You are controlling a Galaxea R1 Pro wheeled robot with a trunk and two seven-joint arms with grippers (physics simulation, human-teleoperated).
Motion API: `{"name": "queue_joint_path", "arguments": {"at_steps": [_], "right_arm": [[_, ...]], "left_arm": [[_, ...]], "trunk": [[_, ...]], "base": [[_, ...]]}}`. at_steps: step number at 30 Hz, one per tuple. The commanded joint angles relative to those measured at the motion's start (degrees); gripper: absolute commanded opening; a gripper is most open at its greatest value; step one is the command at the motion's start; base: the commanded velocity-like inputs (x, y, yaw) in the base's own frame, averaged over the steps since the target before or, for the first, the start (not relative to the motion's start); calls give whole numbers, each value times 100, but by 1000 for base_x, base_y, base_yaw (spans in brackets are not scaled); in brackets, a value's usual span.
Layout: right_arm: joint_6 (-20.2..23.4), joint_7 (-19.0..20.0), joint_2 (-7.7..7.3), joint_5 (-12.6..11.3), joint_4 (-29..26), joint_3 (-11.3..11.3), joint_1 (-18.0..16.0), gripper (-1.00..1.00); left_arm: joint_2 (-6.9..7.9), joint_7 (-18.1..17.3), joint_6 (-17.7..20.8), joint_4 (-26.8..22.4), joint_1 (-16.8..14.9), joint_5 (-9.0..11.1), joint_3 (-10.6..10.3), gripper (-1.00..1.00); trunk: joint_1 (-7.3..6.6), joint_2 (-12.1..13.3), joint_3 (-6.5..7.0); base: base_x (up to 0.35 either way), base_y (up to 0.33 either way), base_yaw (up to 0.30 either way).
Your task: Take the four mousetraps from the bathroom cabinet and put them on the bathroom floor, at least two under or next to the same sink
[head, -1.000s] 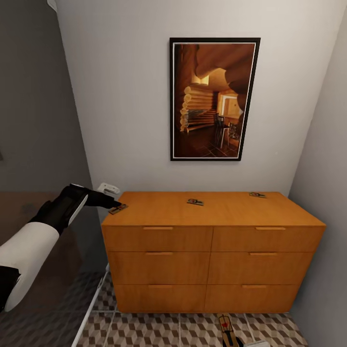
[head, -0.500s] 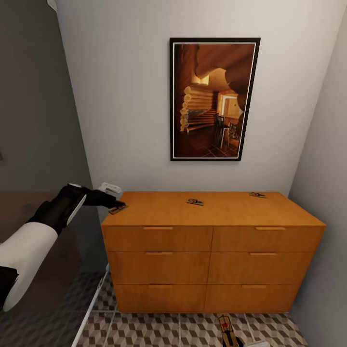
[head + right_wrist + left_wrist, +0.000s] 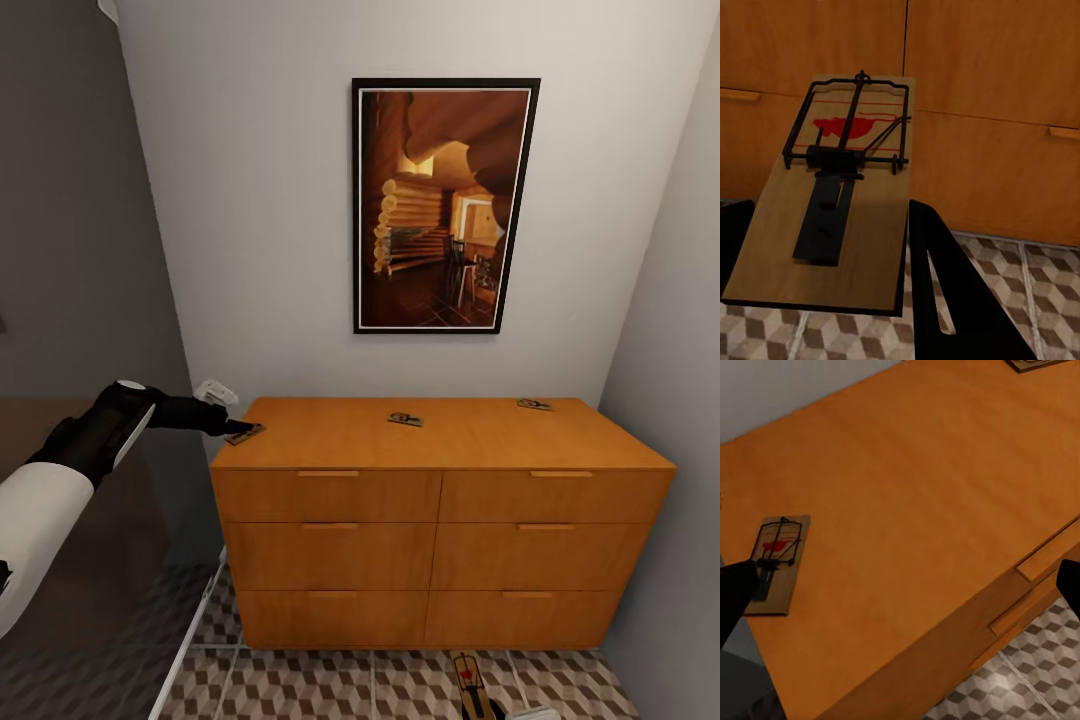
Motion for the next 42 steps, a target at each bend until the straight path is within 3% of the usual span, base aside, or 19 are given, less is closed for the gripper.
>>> {"name": "queue_joint_path", "arguments": {"at_steps": [1, 23, 32, 42], "right_arm": [[-16, 31, -2, -2, 3, -4, -4, -100], [-16, 31, -2, -2, 3, -4, -5, -100], [-8, 36, -6, -2, 10, -4, 15, -100], [-324, 39, -10, -2, 12, -4, 956, -100]], "left_arm": [[4, -24, 25, -10, -4, -26, -7, 100], [4, -12, 13, 19, -4, -28, -25, 100], [21, 7, -3, 264, -4, -75, -25, 100], [37, 10, -4, 248, -6, -80, -16, 100]], "trunk": [[0, -4, -7], [0, -4, -7], [0, -4, -7], [0, -4, -7]], "base": [[0, 0, 0], [132, 0, 0], [6, 0, 0], [0, 0, 0]]}}
